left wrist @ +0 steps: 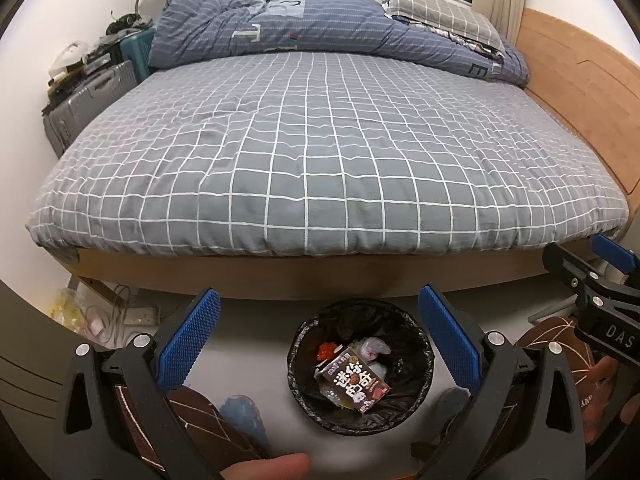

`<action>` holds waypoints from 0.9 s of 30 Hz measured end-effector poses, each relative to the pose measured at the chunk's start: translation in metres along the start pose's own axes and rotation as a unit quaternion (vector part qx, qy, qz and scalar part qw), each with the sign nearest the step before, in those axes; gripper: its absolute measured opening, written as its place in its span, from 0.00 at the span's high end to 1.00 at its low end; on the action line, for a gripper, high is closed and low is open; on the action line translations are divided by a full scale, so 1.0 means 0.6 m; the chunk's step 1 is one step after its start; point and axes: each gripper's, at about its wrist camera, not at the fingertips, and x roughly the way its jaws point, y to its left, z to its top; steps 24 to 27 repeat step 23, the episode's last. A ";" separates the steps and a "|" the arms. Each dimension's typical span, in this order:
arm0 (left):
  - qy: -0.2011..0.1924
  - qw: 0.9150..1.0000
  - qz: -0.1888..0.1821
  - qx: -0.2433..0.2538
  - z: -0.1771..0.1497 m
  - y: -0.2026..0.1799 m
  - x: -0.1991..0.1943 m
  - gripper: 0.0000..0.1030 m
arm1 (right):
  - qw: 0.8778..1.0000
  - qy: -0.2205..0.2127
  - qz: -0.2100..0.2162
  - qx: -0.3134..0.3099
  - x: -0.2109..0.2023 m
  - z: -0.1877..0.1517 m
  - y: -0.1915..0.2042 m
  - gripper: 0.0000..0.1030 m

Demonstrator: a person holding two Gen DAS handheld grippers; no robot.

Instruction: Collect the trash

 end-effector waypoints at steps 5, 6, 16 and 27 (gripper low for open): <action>0.000 1.000 -0.002 -0.001 0.000 0.001 0.000 0.05 | 1.000 0.000 -0.001 -0.001 0.001 -0.001 0.001 0.07; 0.001 1.000 -0.004 -0.001 0.001 0.002 0.001 0.05 | 1.000 0.000 -0.001 0.000 0.001 0.000 0.001 0.07; 0.000 1.000 0.010 -0.008 0.001 0.003 0.001 0.05 | 1.000 0.000 -0.001 0.000 0.001 0.000 0.002 0.07; 0.000 1.000 0.007 -0.007 0.001 0.003 0.000 0.05 | 1.000 0.000 0.000 0.000 0.001 0.000 0.002 0.07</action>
